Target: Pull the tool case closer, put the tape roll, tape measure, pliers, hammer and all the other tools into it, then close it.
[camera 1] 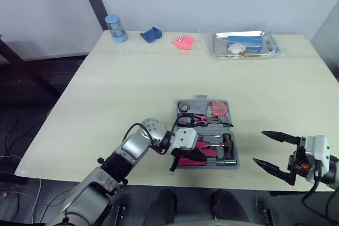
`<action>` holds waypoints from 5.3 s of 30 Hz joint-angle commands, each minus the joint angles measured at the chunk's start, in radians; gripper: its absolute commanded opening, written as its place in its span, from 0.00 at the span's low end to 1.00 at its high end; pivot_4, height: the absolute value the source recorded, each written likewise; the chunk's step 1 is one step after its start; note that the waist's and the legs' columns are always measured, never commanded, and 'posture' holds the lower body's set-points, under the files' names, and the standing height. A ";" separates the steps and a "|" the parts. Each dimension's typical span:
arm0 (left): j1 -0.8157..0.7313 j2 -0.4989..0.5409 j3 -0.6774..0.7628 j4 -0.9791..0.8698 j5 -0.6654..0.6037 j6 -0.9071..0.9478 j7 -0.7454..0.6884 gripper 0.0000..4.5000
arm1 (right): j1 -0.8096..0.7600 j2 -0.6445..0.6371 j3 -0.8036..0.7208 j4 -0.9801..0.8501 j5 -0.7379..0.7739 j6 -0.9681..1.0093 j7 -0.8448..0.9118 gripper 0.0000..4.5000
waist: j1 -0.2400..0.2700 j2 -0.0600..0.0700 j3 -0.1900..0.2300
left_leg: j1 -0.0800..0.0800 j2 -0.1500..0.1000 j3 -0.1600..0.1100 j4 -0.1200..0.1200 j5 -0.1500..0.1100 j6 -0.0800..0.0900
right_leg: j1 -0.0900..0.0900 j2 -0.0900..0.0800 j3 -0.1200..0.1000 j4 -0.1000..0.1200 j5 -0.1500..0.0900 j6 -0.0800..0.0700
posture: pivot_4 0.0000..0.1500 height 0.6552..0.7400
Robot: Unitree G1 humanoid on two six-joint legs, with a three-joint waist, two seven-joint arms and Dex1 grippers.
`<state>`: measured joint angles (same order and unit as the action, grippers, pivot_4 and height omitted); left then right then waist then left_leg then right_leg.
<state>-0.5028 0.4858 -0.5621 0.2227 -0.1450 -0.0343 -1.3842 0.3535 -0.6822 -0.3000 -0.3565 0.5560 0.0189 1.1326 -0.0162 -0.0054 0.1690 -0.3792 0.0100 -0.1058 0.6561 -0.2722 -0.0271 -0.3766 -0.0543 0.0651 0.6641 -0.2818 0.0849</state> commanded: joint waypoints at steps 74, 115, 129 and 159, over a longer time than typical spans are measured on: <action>0.053 0.036 0.425 0.363 -0.034 0.110 0.132 0.00 | -0.707 0.157 0.447 0.713 -0.436 0.004 -0.094 0.01 | -0.028 0.003 -0.002 | 0.000 0.000 -0.001 0.000 0.000 0.000 | -0.002 0.000 -0.001 0.002 0.000 0.000 | 1.00 1.00; 0.130 -0.005 0.344 0.169 -0.004 0.231 0.023 0.00 | -0.593 0.110 0.471 0.512 -0.392 0.159 0.049 0.01 | -0.027 0.003 -0.002 | 0.000 0.000 -0.002 0.000 0.000 0.000 | -0.002 0.000 -0.001 0.002 0.000 0.000 | 1.00 1.00; 0.128 0.001 0.352 0.186 0.008 0.226 0.036 0.00 | -0.578 0.108 0.474 0.485 -0.388 0.186 0.052 0.01 | -0.027 0.003 -0.002 | 0.000 0.000 -0.002 0.000 0.000 0.000 | -0.002 0.000 -0.001 0.002 0.000 0.000 | 1.00 1.00; 0.407 0.162 0.382 -0.429 -0.205 0.366 0.059 0.00 | -0.822 0.044 0.284 0.623 -0.138 0.753 -0.046 0.99 | -0.029 0.003 -0.001 | 0.000 0.000 0.000 -0.001 0.000 0.000 | -0.002 0.000 0.001 0.001 0.000 0.000 | 1.00 1.00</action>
<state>-0.1041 0.6400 -0.1559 -0.1652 -0.3559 0.3413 -1.3290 -0.4395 -0.6446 -0.0139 0.2524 0.3985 0.7374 1.0912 -0.0452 -0.0022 0.1680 -0.3792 0.0104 -0.1061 0.6542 -0.2721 -0.0272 -0.3788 -0.0545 0.0654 0.6652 -0.2817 0.0846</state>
